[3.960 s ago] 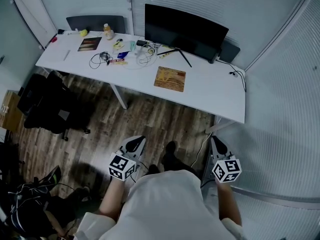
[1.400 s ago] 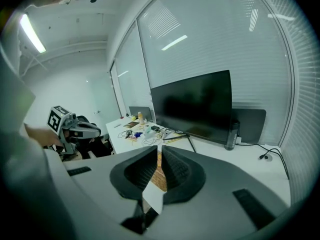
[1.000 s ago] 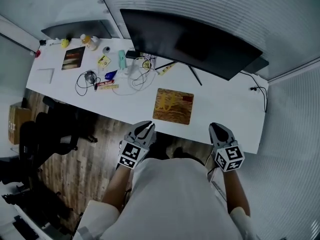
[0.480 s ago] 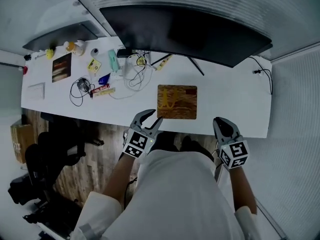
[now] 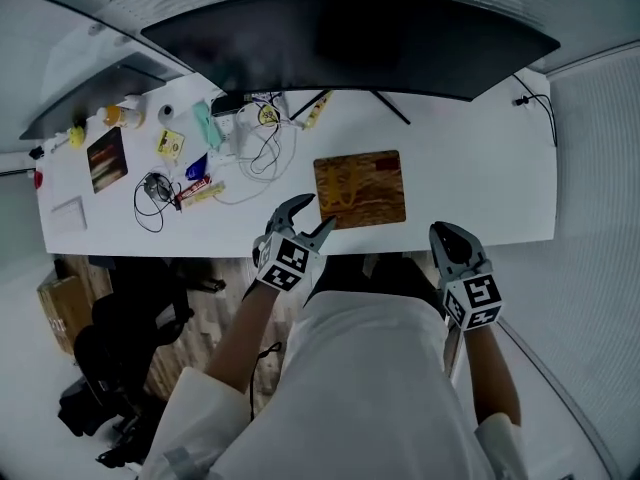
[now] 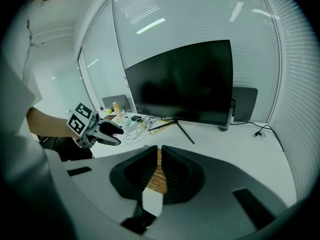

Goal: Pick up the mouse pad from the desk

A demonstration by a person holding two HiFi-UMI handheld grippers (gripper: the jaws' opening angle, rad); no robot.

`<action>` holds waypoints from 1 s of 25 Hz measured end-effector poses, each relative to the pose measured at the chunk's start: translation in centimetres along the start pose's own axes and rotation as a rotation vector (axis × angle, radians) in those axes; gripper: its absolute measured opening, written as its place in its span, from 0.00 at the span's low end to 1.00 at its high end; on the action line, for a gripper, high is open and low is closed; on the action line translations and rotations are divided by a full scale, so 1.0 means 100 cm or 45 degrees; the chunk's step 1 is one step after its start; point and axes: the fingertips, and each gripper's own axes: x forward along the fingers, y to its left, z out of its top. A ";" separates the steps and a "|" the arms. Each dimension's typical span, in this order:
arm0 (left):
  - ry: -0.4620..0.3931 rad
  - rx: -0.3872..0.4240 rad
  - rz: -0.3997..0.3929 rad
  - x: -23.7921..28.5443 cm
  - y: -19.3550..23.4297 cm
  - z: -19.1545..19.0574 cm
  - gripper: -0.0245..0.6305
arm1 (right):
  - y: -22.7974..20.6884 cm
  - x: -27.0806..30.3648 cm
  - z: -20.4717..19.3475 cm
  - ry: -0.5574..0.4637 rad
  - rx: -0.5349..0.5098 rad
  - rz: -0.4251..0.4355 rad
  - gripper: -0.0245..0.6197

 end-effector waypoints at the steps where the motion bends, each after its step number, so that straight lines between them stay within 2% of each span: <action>1: 0.017 0.019 -0.012 0.006 0.002 -0.002 0.42 | 0.000 0.002 -0.002 0.006 0.011 -0.008 0.10; 13: 0.232 0.146 -0.129 0.075 0.026 -0.038 0.54 | -0.004 0.021 -0.022 0.076 0.103 -0.053 0.10; 25: 0.445 0.229 -0.144 0.132 0.048 -0.076 0.61 | -0.016 0.027 -0.039 0.128 0.182 -0.052 0.10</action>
